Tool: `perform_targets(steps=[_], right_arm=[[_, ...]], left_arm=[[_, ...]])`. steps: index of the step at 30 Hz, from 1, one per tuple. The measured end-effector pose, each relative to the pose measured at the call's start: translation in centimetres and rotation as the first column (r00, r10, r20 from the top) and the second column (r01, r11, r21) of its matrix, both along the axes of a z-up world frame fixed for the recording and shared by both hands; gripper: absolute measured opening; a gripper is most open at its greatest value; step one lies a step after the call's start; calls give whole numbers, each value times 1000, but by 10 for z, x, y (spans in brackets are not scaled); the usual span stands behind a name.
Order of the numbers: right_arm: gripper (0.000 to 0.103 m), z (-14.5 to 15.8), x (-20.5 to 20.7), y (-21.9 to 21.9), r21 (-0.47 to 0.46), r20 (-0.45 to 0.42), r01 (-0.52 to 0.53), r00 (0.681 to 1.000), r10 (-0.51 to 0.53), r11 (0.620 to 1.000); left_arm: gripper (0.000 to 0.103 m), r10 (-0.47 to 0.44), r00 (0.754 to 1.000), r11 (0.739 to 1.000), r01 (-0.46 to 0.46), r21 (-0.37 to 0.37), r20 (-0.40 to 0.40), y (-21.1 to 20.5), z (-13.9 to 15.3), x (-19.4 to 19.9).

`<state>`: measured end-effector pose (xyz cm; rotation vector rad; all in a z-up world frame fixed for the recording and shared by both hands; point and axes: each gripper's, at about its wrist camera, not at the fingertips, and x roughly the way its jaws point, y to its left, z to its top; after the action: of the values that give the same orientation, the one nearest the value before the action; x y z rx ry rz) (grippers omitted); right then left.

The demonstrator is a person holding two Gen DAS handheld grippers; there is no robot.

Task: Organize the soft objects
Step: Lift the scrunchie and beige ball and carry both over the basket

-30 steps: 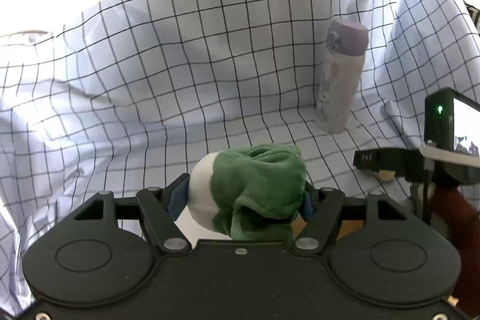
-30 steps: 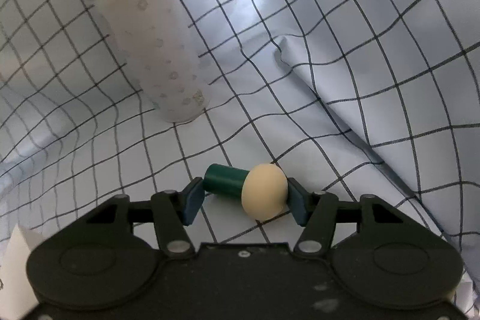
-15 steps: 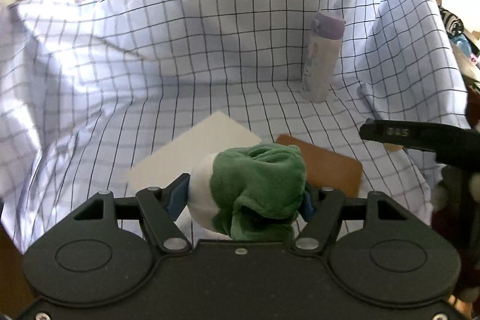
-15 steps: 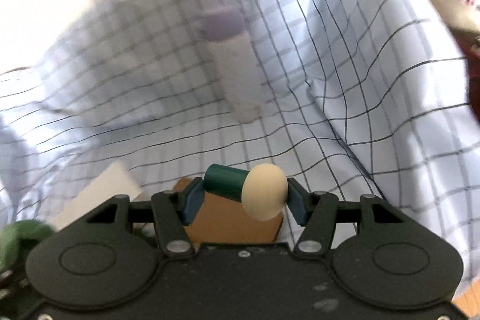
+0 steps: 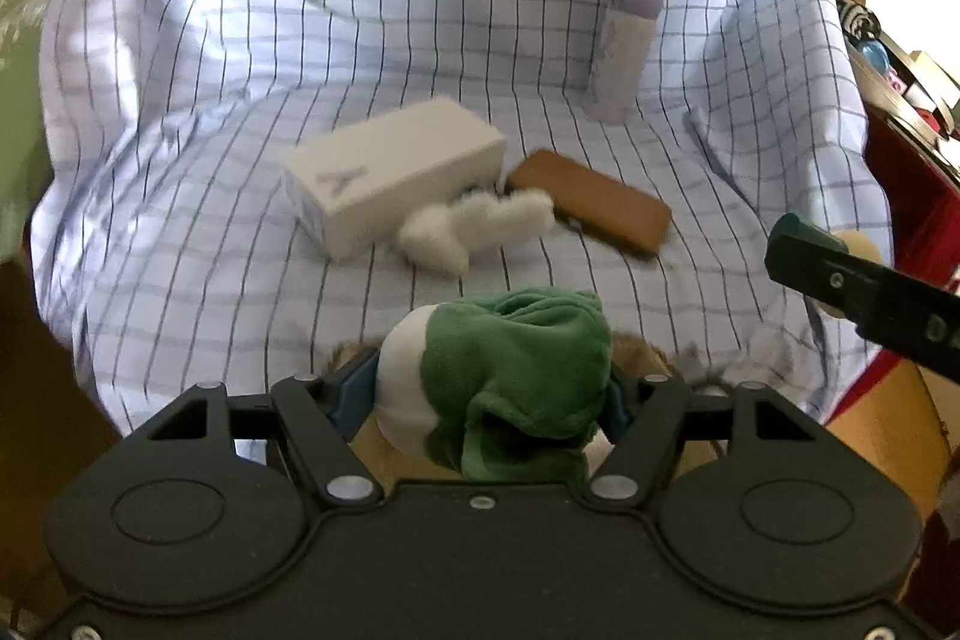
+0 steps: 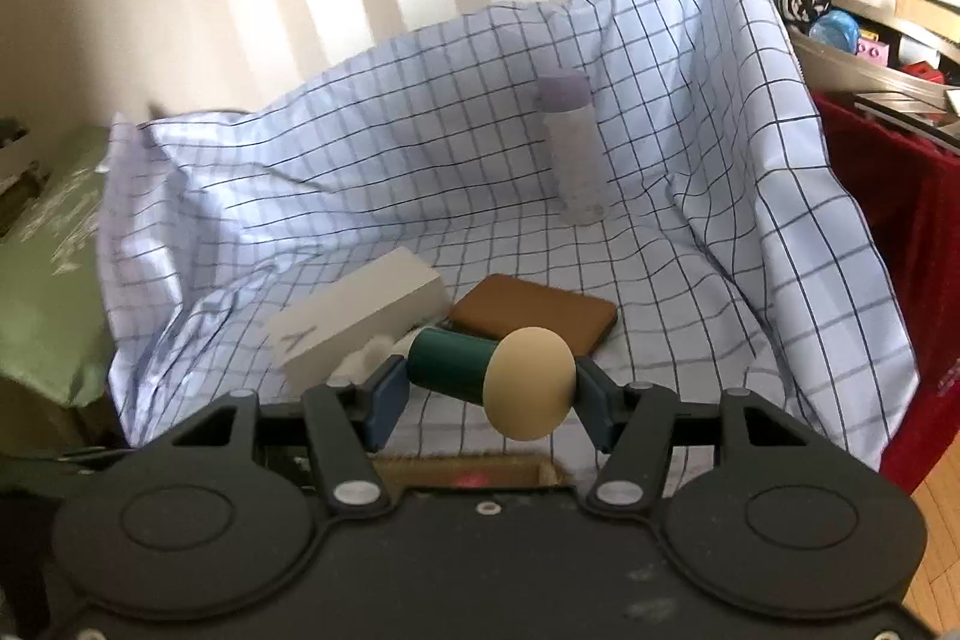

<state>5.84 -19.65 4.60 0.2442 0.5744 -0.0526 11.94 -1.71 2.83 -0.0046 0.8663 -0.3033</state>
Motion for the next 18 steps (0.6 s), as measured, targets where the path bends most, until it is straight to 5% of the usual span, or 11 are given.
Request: perform_targets(steps=[18], right_arm=[[59,0,-81,13,10,49,7,999,-7,1000]], left_arm=[[66,58,998,998,-58,-18,38,0,-9,-76]])
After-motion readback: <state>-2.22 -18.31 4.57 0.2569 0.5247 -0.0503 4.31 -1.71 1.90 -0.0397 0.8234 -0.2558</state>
